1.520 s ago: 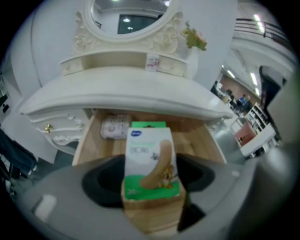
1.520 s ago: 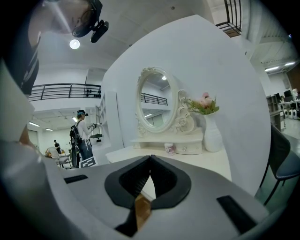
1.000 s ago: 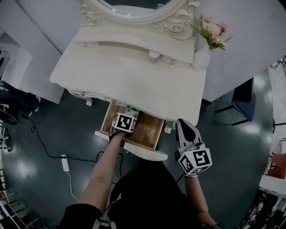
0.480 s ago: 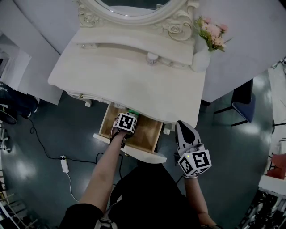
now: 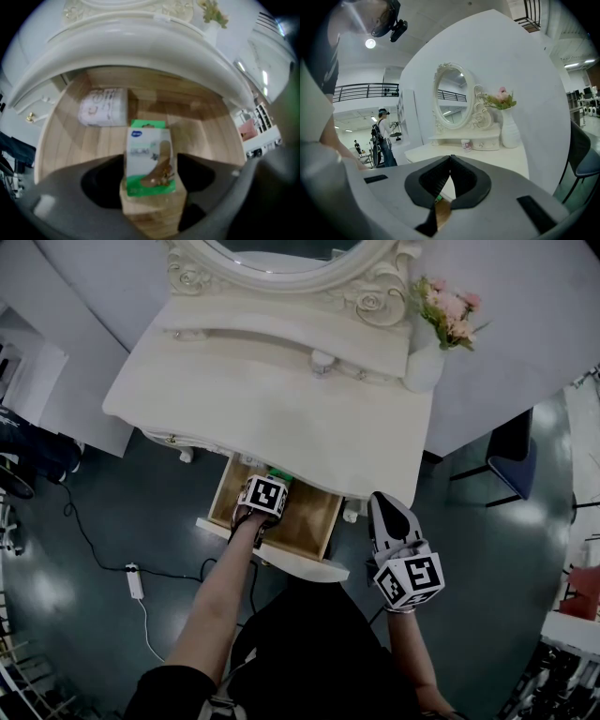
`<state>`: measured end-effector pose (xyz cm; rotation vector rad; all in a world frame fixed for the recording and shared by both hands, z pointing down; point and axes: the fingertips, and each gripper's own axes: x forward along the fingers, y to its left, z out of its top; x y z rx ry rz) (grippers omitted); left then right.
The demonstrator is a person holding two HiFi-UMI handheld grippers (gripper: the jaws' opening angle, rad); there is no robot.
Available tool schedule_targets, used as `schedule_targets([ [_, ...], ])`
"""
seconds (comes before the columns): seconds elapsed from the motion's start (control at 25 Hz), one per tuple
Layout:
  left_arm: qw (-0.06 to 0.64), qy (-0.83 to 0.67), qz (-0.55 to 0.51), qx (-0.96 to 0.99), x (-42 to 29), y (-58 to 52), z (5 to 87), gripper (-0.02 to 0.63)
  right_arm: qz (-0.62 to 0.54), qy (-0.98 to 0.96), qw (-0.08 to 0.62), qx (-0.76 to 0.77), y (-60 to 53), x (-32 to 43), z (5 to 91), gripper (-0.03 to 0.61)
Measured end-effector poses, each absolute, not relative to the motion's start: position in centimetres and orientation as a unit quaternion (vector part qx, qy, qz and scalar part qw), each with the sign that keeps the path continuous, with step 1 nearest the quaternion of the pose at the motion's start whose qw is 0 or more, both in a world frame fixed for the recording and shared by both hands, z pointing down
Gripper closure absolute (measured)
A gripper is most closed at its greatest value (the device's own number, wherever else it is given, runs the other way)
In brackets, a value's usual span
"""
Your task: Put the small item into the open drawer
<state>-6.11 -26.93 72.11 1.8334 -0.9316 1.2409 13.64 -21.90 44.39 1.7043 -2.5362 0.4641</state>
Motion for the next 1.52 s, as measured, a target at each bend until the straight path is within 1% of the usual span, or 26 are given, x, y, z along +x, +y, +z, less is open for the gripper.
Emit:
schedule_targets([
  [0.16, 0.352, -0.375, 0.461, 0.723, -6.3, -27.7, 70.1, 0.253, 0.148, -0.824, 0.023, 0.546, -21.9, 13.3, 44.1, 0.581],
  [0.28, 0.335, -0.396, 0.432, 0.738, -6.4, -28.4, 67.5, 0.266, 0.143, -0.829, 0.022, 0.540, -21.9, 13.0, 43.9, 0.581],
  [0.44, 0.306, -0.425, 0.383, 0.761, -6.7, -29.1, 63.4, 0.303, 0.137, -0.835, 0.017, 0.533, -21.9, 12.4, 43.3, 0.581],
  [0.64, 0.278, -0.462, 0.324, 0.777, -7.6, -29.3, 59.4, 0.370, 0.127, -0.843, 0.013, 0.522, -21.9, 11.3, 42.4, 0.581],
  [0.84, 0.255, -0.498, 0.260, 0.787, -9.0, -29.3, 55.3, 0.394, 0.122, -0.850, 0.007, 0.513, -21.8, 10.4, 41.9, 0.581],
  [0.96, 0.225, -0.514, 0.224, 0.797, -9.8, -29.0, 52.6, 0.406, 0.119, -0.853, 0.006, 0.509, -21.7, 9.8, 41.5, 0.581],
  [1.32, 0.135, -0.547, 0.125, 0.816, -11.9, -27.0, 44.4, 0.500, 0.101, -0.859, 0.001, 0.501, -20.7, 8.6, 40.1, 0.581],
  [1.52, 0.096, -0.557, 0.099, 0.819, -12.6, -25.7, 41.4, 0.536, 0.094, -0.860, -0.005, 0.501, -20.0, 8.3, 39.5, 0.581],
])
